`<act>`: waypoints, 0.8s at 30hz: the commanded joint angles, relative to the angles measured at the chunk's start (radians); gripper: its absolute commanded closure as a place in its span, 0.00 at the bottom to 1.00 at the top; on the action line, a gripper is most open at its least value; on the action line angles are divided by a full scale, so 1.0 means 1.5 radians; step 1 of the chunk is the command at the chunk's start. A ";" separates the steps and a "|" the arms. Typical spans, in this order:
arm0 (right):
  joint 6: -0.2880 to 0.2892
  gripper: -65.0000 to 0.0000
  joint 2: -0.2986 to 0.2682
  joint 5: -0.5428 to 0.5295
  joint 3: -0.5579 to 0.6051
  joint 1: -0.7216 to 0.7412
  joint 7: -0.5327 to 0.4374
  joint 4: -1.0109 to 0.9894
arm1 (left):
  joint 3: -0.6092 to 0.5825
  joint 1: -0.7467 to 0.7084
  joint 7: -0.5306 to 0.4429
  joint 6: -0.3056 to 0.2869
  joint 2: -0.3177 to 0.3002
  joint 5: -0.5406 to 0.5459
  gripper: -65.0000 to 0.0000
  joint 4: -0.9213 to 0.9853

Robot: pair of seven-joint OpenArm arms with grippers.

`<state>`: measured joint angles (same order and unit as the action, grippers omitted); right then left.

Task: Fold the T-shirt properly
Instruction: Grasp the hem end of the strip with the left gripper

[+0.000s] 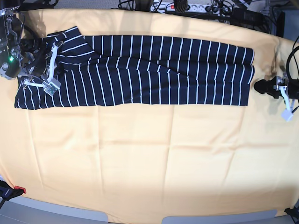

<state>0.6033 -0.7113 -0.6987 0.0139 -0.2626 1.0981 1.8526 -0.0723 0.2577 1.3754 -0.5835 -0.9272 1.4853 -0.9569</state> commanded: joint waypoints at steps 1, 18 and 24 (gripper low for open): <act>-0.001 1.00 -0.010 -0.002 -0.006 0.006 -0.007 0.007 | 0.003 -0.001 0.014 0.004 -0.009 -0.001 0.50 -0.018; -0.001 1.00 -0.009 -0.001 -0.006 0.005 -0.014 0.007 | 0.180 -0.028 0.009 0.013 -0.004 -0.001 0.50 -0.119; -0.002 1.00 -0.009 0.001 -0.006 0.005 -0.014 0.007 | 0.268 -0.108 0.008 0.026 0.008 -0.001 0.50 -0.119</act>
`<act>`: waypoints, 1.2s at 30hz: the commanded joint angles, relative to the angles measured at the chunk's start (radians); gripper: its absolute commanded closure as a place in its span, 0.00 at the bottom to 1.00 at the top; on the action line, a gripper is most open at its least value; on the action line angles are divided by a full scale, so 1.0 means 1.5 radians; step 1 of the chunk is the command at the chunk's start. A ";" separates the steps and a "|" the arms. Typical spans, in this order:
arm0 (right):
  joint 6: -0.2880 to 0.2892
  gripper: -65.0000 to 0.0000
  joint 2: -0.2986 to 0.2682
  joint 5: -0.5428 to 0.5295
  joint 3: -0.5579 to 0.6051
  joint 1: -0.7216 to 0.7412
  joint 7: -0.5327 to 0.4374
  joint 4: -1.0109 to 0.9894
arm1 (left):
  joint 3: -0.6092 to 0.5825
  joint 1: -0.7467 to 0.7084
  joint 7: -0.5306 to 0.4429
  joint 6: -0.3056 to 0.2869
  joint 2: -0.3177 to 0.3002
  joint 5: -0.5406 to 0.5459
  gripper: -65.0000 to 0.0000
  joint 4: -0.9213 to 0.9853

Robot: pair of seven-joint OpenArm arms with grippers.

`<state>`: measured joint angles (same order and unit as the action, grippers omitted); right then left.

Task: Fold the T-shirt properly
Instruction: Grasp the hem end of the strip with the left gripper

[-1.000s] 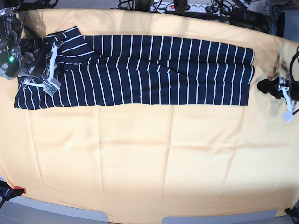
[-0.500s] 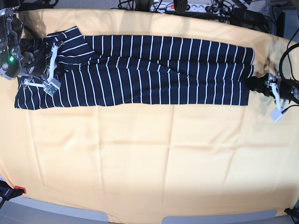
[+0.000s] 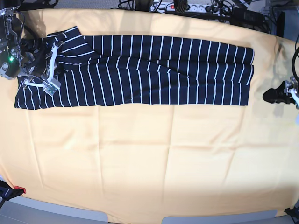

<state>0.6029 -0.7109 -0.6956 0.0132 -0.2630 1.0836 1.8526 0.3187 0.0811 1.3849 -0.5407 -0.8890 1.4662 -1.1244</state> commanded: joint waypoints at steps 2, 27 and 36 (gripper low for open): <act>-0.001 1.00 -0.010 -0.002 -0.005 0.005 -0.004 0.007 | 0.018 -0.016 0.002 -0.003 -0.005 0.012 0.50 -0.007; -0.008 1.00 -0.010 -0.004 -0.005 0.005 -0.005 0.007 | 0.032 -0.085 0.002 -0.003 0.150 0.012 0.50 -0.007; -0.008 1.00 -0.010 -0.004 -0.005 0.005 -0.004 0.007 | 0.032 -0.085 -0.003 -0.006 0.201 0.012 0.50 -0.007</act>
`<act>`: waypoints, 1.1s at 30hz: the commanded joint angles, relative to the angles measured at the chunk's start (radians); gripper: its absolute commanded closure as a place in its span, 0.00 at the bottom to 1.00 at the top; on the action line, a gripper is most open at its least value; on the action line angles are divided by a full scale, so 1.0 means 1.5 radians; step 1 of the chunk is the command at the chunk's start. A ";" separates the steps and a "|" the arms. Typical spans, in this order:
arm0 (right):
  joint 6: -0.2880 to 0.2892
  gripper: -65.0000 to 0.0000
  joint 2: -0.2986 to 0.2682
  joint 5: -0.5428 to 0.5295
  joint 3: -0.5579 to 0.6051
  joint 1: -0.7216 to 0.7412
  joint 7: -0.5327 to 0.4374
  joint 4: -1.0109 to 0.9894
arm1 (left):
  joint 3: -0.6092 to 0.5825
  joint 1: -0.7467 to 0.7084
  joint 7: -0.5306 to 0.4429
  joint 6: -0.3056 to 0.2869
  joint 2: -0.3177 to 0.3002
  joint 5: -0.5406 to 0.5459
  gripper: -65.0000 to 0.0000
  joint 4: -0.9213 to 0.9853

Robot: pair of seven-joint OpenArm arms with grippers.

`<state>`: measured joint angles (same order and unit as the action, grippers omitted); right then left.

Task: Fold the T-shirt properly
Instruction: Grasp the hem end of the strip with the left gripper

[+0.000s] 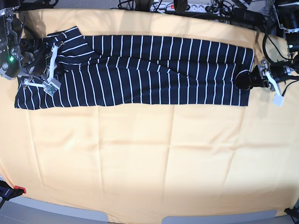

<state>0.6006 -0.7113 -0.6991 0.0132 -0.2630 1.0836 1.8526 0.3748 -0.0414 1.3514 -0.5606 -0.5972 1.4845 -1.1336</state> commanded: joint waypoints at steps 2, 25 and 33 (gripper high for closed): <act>-0.007 1.00 -0.010 -0.002 -0.005 0.005 -0.004 0.007 | -0.008 -0.004 0.020 0.004 0.022 -0.001 0.50 -0.001; -0.006 1.00 -0.010 -0.008 -0.005 0.006 -0.005 0.016 | -0.025 0.085 -0.009 -0.005 -0.054 -0.003 1.00 -0.040; 0.016 1.00 -0.010 -0.024 -0.005 0.009 -0.005 0.044 | -0.025 0.093 -0.013 -0.005 -0.092 -0.030 1.00 -0.040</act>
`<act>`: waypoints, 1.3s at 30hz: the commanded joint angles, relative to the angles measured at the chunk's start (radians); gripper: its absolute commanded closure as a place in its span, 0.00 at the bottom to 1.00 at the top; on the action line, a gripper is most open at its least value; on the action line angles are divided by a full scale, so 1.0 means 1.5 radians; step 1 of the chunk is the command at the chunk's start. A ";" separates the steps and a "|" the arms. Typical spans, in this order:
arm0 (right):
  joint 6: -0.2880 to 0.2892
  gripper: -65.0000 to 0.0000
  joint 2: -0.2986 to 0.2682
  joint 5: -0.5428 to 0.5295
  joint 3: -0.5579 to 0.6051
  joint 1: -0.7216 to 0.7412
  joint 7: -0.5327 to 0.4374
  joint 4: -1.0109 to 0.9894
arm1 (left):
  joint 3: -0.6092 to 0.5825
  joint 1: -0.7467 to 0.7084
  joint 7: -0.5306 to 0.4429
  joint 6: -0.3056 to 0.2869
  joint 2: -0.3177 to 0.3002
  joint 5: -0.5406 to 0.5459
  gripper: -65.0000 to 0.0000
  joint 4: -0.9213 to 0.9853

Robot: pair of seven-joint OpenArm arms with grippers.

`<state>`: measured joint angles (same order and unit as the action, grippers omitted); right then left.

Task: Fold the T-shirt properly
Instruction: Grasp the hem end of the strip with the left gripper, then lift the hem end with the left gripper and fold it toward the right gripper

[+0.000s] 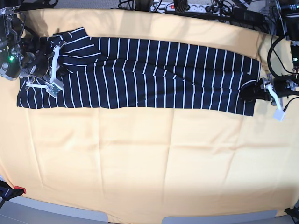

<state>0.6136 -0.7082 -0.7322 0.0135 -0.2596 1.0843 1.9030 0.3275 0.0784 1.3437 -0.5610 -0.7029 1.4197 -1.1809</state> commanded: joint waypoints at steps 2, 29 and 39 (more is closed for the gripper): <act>0.008 1.00 -0.012 -0.002 -0.006 0.007 -0.005 0.011 | 0.006 0.013 -0.014 -0.005 -0.034 0.003 1.00 -0.008; 0.002 1.00 0.062 0.053 -0.006 0.001 -0.046 -0.001 | 0.006 0.013 0.028 0.024 -0.108 0.043 1.00 -0.010; 0.003 1.00 0.077 0.053 -0.006 0.002 -0.042 -0.001 | 0.006 0.012 0.033 0.033 -0.089 0.043 1.00 -0.150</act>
<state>0.6205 -0.5808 -0.6395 0.0113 -0.2653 1.0313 1.8908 0.3275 0.0807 1.3987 -0.5079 -0.8143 1.4586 -1.3918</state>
